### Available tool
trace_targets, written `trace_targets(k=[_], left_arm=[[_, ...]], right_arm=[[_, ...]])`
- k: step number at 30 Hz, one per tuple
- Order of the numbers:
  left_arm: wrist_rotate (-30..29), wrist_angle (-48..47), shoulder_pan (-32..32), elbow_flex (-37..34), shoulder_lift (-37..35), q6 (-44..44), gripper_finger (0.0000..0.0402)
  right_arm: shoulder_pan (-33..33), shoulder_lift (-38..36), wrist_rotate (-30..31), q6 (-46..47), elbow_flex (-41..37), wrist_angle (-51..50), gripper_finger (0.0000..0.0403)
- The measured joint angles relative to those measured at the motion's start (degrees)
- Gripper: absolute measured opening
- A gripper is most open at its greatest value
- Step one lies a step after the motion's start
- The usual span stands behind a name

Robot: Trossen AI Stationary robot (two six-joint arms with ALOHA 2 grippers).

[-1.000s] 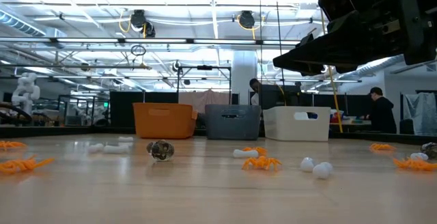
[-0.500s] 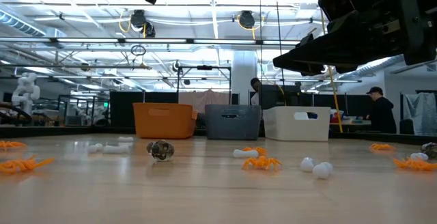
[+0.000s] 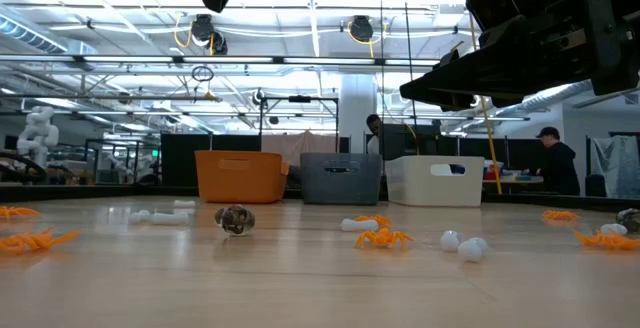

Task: Sort Halloween decoration
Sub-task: Put the black skull toy into the black bin

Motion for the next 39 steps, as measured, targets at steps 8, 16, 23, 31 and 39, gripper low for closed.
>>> trace_targets(k=[8,16,23,31,39], left_arm=[[0.17,-0.16,3.05,0.00,0.00,8.46,0.0052],[5.63,-2.00,13.69,0.00,0.00,16.55,0.0052],[12.44,-3.12,26.83,-0.02,1.54,22.77,0.0052],[14.09,1.61,37.15,-0.04,8.61,29.83,0.0052],[21.27,6.91,42.93,-0.04,15.55,29.63,0.0052]], right_arm=[[-0.02,0.00,0.00,0.00,0.00,-0.84,0.0185],[-0.02,0.00,0.00,1.89,-0.02,-4.23,0.0185],[-0.02,0.00,0.34,2.27,-0.02,-6.90,0.0185],[-0.17,0.00,4.86,-0.82,-0.02,-6.84,0.0185],[-1.88,0.00,6.05,-3.23,-0.02,-6.86,0.0185]])
